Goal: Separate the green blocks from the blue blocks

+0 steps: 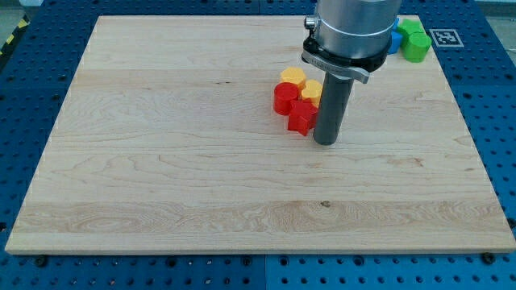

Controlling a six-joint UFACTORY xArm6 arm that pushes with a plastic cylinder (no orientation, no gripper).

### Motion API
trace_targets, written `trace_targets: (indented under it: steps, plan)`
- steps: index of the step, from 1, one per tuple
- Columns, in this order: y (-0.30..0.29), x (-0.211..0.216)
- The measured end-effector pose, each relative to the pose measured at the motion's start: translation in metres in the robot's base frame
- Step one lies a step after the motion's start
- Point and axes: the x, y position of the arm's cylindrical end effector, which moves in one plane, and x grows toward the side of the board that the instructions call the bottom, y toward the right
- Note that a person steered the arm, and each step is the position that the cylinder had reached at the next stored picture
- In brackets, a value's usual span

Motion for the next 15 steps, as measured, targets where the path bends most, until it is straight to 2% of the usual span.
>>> trace_targets:
  steps: [2, 3, 4, 5, 6, 7, 8, 9, 10, 11, 13, 14, 15]
  plan:
    - [0.013, 0.009]
    - [0.077, 0.023]
    - [0.146, 0.007]
    - [0.19, -0.008]
    - [0.19, -0.008]
    - [0.21, -0.005]
    - [0.255, -0.001]
    - [0.255, -0.001]
    - [0.256, -0.047]
    - [0.248, -0.129]
    - [0.215, -0.262]
    - [0.193, -0.282]
    - [0.172, -0.28]
